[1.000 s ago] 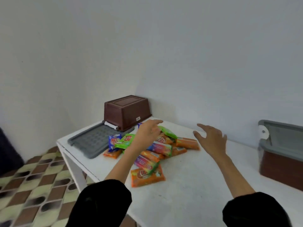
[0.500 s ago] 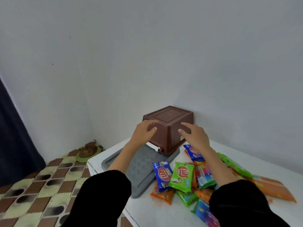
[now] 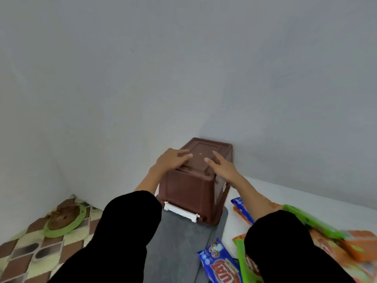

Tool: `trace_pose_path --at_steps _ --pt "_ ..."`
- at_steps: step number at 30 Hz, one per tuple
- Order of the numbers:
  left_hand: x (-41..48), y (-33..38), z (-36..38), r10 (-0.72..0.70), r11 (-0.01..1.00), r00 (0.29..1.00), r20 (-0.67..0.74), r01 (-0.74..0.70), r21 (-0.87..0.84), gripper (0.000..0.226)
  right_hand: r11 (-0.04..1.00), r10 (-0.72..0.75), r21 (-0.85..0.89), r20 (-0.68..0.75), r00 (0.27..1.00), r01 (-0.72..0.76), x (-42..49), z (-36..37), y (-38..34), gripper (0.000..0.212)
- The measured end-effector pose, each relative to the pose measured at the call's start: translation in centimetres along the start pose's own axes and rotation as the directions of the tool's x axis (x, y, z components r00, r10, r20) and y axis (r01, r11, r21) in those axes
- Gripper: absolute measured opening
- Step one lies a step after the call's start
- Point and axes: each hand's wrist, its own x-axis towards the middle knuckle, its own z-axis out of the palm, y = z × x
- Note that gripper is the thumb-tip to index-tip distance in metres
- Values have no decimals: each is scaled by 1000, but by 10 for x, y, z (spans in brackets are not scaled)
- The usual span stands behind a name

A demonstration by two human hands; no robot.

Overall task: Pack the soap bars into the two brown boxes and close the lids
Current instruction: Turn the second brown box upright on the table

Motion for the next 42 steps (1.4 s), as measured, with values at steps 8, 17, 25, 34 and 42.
trace_pose_path --at_steps 8,17,25,34,42 --pt "20 -11 -11 51 997 975 214 -62 44 93 948 172 307 -262 950 -87 -3 37 -15 64" --pt "-12 35 -57 247 953 966 69 -255 161 72 896 142 440 -403 904 55 -59 16 -53 66" --pt "-79 151 -21 463 878 885 55 -466 110 72 906 118 389 -613 782 168 -157 -85 -23 67" --pt "-185 268 108 542 839 819 187 -541 -61 70 950 183 308 -658 730 40 -304 -200 85 68" --pt "-239 336 191 549 827 776 311 -559 -64 70 957 256 270 -626 737 -103 -381 -267 157 68"
